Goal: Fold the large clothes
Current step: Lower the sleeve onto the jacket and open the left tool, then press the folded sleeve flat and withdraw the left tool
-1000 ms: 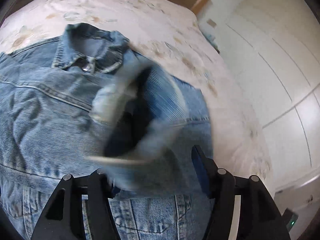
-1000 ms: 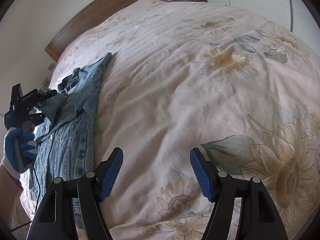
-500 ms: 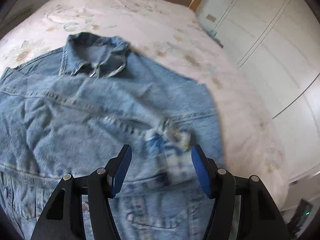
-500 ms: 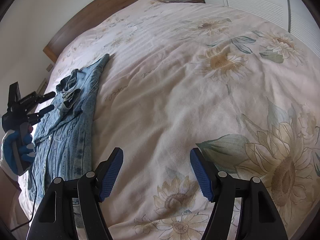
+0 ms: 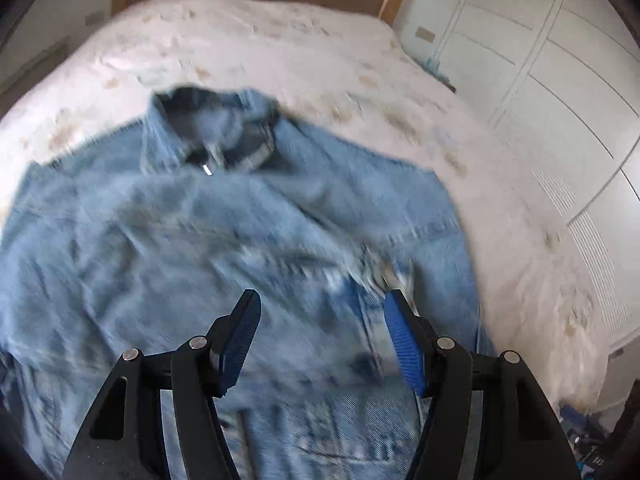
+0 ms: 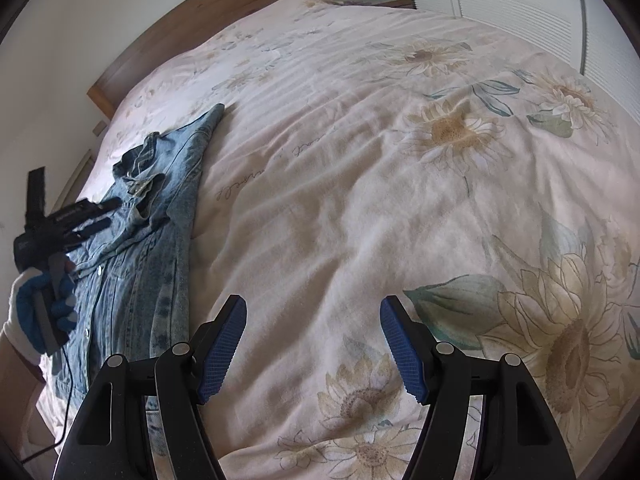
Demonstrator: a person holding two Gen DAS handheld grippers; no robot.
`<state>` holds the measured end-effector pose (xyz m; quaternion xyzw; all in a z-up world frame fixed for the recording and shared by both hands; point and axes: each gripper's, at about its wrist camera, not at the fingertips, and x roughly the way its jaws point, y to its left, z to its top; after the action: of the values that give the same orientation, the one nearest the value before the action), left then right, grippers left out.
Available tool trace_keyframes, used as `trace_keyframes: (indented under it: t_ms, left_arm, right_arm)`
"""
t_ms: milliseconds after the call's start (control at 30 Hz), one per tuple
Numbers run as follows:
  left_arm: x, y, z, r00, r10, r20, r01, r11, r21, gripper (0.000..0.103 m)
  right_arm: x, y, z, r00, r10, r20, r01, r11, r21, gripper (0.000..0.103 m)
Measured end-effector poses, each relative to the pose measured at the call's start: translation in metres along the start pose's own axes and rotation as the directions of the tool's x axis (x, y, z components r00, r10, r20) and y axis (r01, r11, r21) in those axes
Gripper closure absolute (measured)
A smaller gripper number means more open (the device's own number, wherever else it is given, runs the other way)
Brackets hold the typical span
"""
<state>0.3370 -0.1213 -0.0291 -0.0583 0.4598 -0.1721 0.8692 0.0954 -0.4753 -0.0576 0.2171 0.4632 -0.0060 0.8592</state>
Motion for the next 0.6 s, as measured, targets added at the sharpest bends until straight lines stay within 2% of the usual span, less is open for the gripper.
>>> trace_keyframes:
  t_ms: [100,233,367,467,600]
  left_arm:
    - [0.003,0.011,0.021,0.998,0.064,0.02,-0.064,0.998,0.006,0.045]
    - [0.026,0.021,0.04,0.994,0.113,0.006,-0.113,0.993,0.017,0.045]
    - [0.065,0.028,0.039,0.983,0.173,-0.065,-0.17,0.984,0.044,0.045]
    - [0.083,0.024,0.034,0.971,0.231,-0.06,-0.224,0.969,0.105,0.044]
    - [0.085,0.024,0.037,0.97,0.233,-0.076,-0.222,0.967,0.126,0.043]
  right_arm:
    - [0.005,0.003,0.001,1.0,0.004,-0.006,-0.004,1.0,-0.008,0.032]
    - [0.011,0.006,0.002,1.0,0.003,-0.019,-0.003,1.0,-0.016,0.032]
    - [0.019,0.007,0.004,0.999,-0.009,-0.033,0.008,1.0,-0.019,0.032]
    - [0.023,0.008,0.006,0.999,-0.021,-0.039,0.02,0.999,-0.027,0.032]
    - [0.026,0.01,0.009,0.998,-0.034,-0.043,0.033,0.999,-0.04,0.032]
